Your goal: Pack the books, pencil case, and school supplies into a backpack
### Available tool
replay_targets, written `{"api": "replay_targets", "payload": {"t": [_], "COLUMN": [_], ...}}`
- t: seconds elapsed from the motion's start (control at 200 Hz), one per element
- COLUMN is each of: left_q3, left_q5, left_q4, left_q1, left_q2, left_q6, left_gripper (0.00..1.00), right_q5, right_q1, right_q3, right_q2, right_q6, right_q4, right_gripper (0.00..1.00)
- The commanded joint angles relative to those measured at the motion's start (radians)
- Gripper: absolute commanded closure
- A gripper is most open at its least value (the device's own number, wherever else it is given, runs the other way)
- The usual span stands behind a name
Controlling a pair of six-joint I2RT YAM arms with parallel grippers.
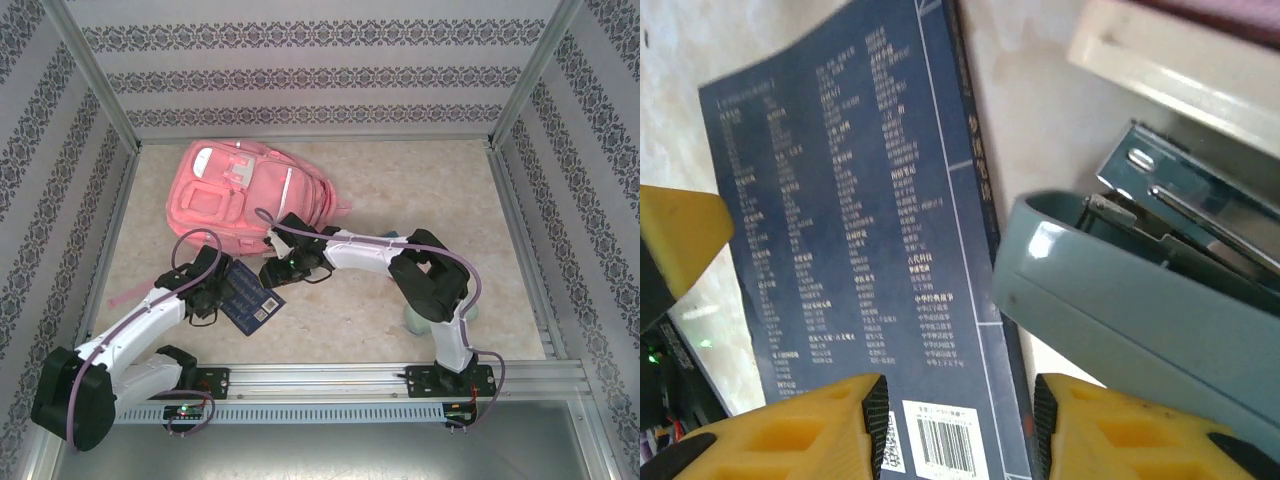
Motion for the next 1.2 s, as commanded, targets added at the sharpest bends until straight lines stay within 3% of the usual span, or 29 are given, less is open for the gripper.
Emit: {"api": "replay_targets", "payload": {"t": [0.0,0.245,0.345,0.425,0.475,0.56,0.694,0.849,1.024,1.194], "left_q3": [-0.047,-0.074,-0.075,-0.081,-0.083,-0.088,-0.095,-0.097,-0.095,-0.09], "left_q5": [0.023,0.068,0.075,0.073,0.066,0.05,0.049,0.068,0.078,0.079], "left_q4": [0.009,0.157,0.165,0.161,0.153,0.139,0.144,0.166,0.178,0.172], "left_q1": [0.007,0.007,0.005,0.005,0.005,0.004,0.005,0.004,0.006,0.005], "left_q2": [-0.004,0.108,0.15,0.156,0.146,0.123,0.109,0.124,0.138,0.138], "left_q6": [-0.045,-0.002,-0.002,-0.004,-0.005,-0.004,0.003,0.009,0.01,0.017], "left_gripper": [0.49,0.54,0.67,0.68,0.68,0.68,0.68,0.68,0.68,0.68], "right_q5": [-0.006,0.073,0.094,0.195,0.321,0.437,0.39,0.306,0.195,0.116], "right_q1": [0.016,0.029,0.031,0.049,0.055,0.015,-0.056,0.001,0.067,0.07], "right_q3": [0.016,0.041,0.055,0.048,0.049,0.052,-0.005,-0.026,0.053,0.084], "right_q2": [0.037,0.083,0.1,0.077,0.058,0.039,-0.026,-0.104,-0.007,0.094], "right_q6": [-0.038,-0.051,-0.056,-0.076,-0.095,-0.091,-0.067,-0.097,-0.084,-0.054], "right_q4": [-0.047,-0.099,-0.127,-0.155,-0.194,-0.252,-0.217,-0.131,-0.13,-0.13], "right_gripper": [0.53,0.51,0.52,0.52,0.51,0.51,0.5,0.48,0.47,0.45]}}
